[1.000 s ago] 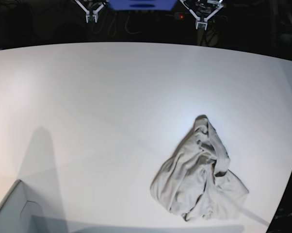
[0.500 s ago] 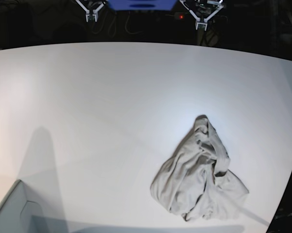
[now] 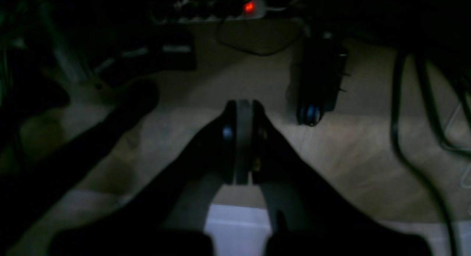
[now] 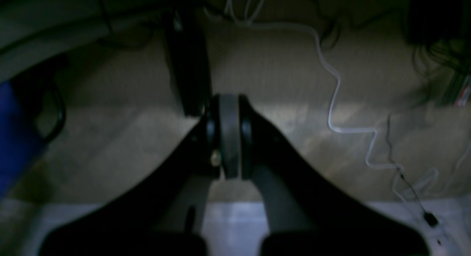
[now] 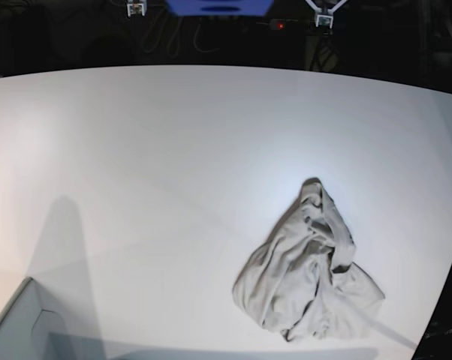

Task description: Layout the t-shirt on the table in an organized manner, then fold the t-shirt properly

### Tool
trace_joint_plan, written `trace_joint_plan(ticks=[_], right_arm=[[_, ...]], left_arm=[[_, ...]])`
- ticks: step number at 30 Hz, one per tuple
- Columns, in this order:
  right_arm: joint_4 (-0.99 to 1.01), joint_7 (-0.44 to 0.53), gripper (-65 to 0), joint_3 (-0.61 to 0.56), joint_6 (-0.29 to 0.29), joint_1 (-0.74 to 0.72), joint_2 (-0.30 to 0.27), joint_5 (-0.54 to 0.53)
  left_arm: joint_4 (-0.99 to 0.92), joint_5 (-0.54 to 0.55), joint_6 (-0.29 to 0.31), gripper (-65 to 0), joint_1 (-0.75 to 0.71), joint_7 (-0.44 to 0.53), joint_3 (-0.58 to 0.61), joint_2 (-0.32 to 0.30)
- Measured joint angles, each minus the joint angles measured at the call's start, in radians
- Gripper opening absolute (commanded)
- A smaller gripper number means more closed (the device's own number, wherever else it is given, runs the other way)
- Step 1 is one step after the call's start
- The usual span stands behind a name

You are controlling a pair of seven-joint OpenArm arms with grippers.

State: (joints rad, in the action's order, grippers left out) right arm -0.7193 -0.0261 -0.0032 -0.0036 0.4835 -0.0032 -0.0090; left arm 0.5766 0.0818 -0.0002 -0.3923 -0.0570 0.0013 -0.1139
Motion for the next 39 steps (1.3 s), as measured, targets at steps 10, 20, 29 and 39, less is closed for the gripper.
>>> trace_joint_plan(ticks=[10, 20, 29, 39], right_arm=[[-0.805, -0.116, -65.0, -0.005, 0.005, 0.426, -0.024, 0.002], [-1.308, -0.201, -65.0, 0.013, 0.007, 0.526, -0.079, 0.000], [-1.302, -0.333, -65.0, 0.005, 0.007, 0.233, -0.032, 0.001], [-1.302, -0.476, -38.0, 0.007, 0.008, 0.063, -0.022, -0.003]], left_arm=[[0.767, 0.236, -0.011, -65.0, -0.383, -0.105, 0.000, -0.201], [1.308, 0.294, -0.013, -65.0, -0.612, -0.111, -0.182, -0.230], [1.342, 0.321, 0.014, -56.1, -0.367, -0.173, -0.221, -0.184], [1.292, 0.319, 0.018, -33.4, 0.048, -0.600, -0.324, 0.030]])
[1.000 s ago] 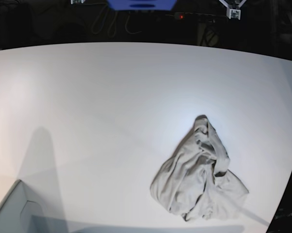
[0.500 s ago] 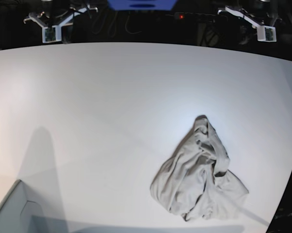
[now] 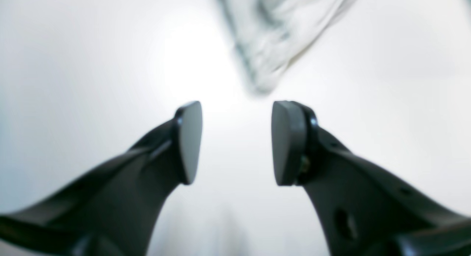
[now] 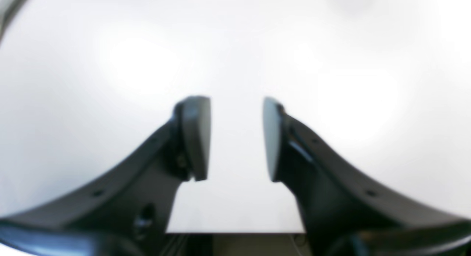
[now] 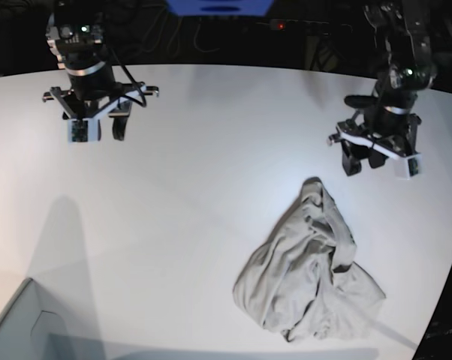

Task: Layout the t-shirt on the table in an organized manner, then fold the t-shirt properly
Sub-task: 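Lower both grippers toward the crumpled grey t-shirt and grasp its fabric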

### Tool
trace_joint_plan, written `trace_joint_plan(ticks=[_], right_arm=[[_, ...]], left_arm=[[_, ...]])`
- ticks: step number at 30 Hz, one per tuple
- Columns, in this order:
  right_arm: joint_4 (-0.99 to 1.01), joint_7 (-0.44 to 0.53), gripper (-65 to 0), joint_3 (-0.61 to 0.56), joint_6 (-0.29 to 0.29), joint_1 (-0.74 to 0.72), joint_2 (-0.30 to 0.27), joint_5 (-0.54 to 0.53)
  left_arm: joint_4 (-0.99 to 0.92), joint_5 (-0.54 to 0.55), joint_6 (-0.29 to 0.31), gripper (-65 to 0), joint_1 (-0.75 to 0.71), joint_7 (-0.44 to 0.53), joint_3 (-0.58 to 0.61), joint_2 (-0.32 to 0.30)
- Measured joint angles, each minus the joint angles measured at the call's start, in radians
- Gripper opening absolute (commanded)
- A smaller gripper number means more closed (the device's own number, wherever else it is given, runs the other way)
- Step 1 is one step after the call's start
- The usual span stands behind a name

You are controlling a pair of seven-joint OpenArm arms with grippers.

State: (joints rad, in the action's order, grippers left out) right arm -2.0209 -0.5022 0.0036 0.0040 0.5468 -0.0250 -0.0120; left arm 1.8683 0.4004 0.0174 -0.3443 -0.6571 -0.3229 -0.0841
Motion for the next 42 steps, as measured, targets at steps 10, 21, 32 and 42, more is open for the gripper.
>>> trace_joint_plan(ticks=[10, 21, 32, 42], right_arm=[[0.001, -0.040, -36.6, 0.003, 0.001, 0.013, -0.036, 0.000], [0.001, -0.072, -36.6, 0.003, 0.001, 0.023, -0.035, 0.000], [0.001, -0.081, -36.6, 0.003, 0.001, 0.022, -0.036, 0.000], [0.001, -0.083, -36.6, 0.124, 0.002, -0.026, -0.046, 0.003]], left_arm=[[-0.441, -0.014, -0.010, -32.8, 0.355, -0.027, -0.008, 0.015], [-0.814, -0.018, -0.021, -32.9, 0.525, 0.134, 0.184, 0.002], [-0.843, -0.010, -0.022, -65.0, 0.518, 0.206, 0.255, 0.006], [-0.246, -0.070, -0.037, -64.8, 0.328, 0.113, 0.360, 0.096]])
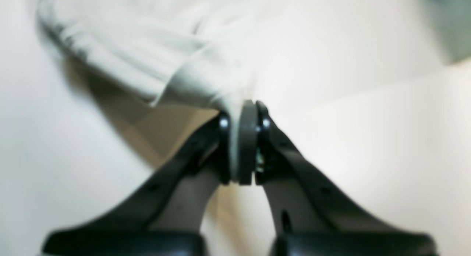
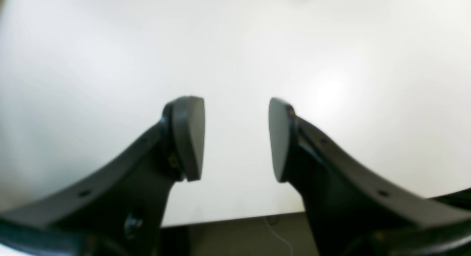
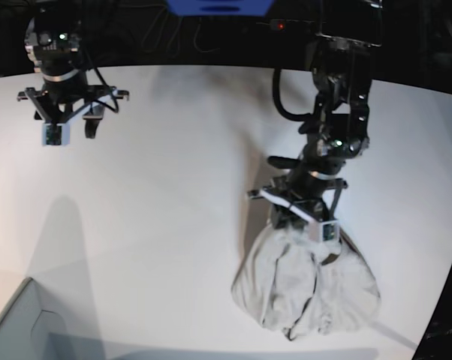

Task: Layout the t-shirt on the table in an organized manner, then fold the t-shirt properly
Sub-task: 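Lower both grippers toward the crumpled grey t-shirt and grasp its fabric, then pull the grasped shirt apart with both grippers, spreading it out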

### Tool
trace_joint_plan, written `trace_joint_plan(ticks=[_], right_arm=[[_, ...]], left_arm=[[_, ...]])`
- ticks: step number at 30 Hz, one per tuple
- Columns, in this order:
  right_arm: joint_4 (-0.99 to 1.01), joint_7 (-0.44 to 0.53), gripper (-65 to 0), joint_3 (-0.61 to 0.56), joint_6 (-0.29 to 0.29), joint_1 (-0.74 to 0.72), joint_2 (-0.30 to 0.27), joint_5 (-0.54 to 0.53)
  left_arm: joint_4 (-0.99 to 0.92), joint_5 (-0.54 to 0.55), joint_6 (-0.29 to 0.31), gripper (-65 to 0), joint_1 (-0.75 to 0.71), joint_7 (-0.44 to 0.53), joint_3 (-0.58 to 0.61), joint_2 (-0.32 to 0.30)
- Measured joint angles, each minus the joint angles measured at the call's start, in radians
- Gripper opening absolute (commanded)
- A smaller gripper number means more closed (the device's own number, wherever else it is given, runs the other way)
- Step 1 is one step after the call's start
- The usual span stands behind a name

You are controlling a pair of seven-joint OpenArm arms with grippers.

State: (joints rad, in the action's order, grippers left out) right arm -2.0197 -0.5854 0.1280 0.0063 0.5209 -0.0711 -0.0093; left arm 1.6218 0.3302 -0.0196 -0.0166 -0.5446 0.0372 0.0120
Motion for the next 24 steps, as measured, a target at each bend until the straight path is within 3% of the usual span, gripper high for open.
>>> trace_joint_plan(ticks=[4, 11, 14, 17, 19, 21, 24], right_arm=[[0.000, 0.000, -36.6, 0.101, 0.000, -0.006, -0.003, -0.001], [0.003, -0.002, -36.6, 0.222, 0.000, -0.021, 0.000, -0.002], [0.015, -0.005, -36.6, 0.267, 0.000, -0.021, 0.000, -0.003], [0.015, -0.003, -36.6, 0.287, 0.000, -0.021, 0.000, -0.003], [0.015, -0.002, -36.6, 0.287, 0.000, -0.021, 0.000, -0.003], [0.015, -0.002, -36.6, 0.287, 0.000, -0.021, 0.005, -0.003], [0.015, -0.002, -36.6, 0.285, 0.000, -0.022, 0.005, -0.004]], left_arm=[[0.111, -0.059, 0.010, -64.8, 0.029, 0.029, 0.218, 0.034], [0.019, -0.094, 0.011, -63.1, 0.111, 0.020, 0.533, 0.087], [-0.073, -0.083, 0.017, -50.4, 0.144, 0.003, 0.615, 0.103], [-0.097, -0.084, 0.016, -32.3, 0.153, 0.003, 0.633, 0.101], [-0.074, -0.084, 0.013, -25.5, 0.150, 0.003, 0.629, 0.098], [-0.020, -0.084, 0.011, -24.2, 0.145, 0.004, 0.626, 0.085], [0.069, -0.072, 0.027, -27.8, 0.134, 0.019, 0.591, 0.027]])
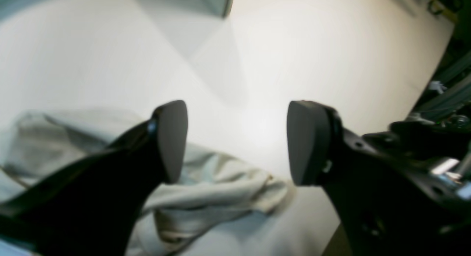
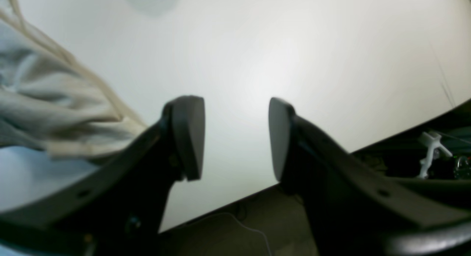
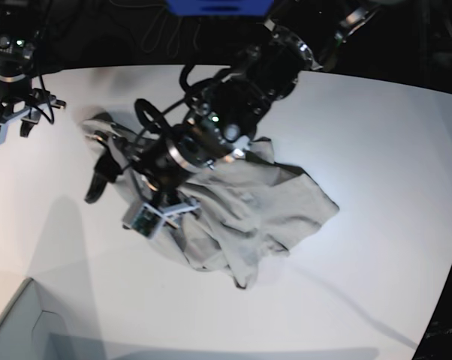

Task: Layout the t-shirt on the table in an organized manner, then fold the t-shirt properly
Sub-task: 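Pull the grasped shirt apart with both grippers, spreading it out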

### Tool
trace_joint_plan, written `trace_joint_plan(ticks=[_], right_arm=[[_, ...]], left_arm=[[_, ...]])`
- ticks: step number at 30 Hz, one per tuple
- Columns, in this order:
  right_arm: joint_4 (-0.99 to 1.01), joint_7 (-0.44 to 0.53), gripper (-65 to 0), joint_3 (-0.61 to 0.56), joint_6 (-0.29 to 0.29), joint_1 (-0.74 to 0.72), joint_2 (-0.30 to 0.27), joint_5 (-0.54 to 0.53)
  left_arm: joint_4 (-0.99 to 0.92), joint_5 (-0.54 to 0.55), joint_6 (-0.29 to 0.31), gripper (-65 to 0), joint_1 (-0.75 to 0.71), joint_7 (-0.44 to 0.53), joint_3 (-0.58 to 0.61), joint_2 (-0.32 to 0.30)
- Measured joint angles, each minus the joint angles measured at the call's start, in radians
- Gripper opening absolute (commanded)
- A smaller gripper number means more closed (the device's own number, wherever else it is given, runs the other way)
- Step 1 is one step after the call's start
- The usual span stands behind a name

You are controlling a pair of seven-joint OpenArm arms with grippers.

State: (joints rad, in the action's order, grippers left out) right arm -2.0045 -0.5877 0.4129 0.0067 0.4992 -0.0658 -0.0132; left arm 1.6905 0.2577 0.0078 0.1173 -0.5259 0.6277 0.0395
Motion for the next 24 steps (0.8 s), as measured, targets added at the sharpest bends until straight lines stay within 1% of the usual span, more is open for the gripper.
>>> trace_joint_plan(ticks=[2, 4, 6, 8, 10, 11, 14, 18, 24], right_arm=[[0.000, 0.000, -36.6, -0.003, 0.000, 0.000, 0.000, -0.003], [0.000, -0.001, -36.6, -0.004, 0.000, 0.000, 0.003, -0.003], [0.000, 0.004, -36.6, -0.003, 0.000, -0.002, 0.013, -0.002], [0.000, -0.003, -36.6, -0.006, 0.001, 0.000, 0.019, -0.003], [0.000, -0.002, -36.6, -0.016, 0.000, -0.001, 0.018, 0.001], [0.000, 0.000, -36.6, -0.028, 0.001, -0.003, 0.018, 0.002], [0.000, -0.003, -36.6, -0.065, 0.001, -0.002, 0.020, -0.006], [0.000, 0.000, -36.6, -0.096, 0.001, -0.002, 0.019, -0.002], [0.000, 0.000, -36.6, -0.102, 0.000, -0.002, 0.021, -0.003]], left_arm=[[0.013, -0.003, -0.003, -28.6, -0.027, 0.002, -0.103, -0.047], [-0.014, -0.009, -0.009, -27.5, -0.061, -0.001, -0.246, -0.076], [-0.086, -0.020, -0.018, -25.6, -0.078, -0.003, -0.410, -0.075], [-0.181, -0.017, -0.011, -23.9, -0.073, 0.001, -0.558, -0.069], [-0.281, -0.023, -0.016, -23.4, -0.047, -0.003, -0.667, -0.056], [-0.338, -0.014, -0.007, -23.4, -0.024, -0.009, -0.706, -0.055], [-0.493, -0.013, -0.009, -23.4, 0.037, 0.002, -0.760, -0.051], [-0.639, -0.010, -0.005, -23.6, 0.086, 0.003, -0.767, -0.047], [-0.675, -0.011, -0.005, -23.9, 0.097, 0.014, -0.768, -0.047]])
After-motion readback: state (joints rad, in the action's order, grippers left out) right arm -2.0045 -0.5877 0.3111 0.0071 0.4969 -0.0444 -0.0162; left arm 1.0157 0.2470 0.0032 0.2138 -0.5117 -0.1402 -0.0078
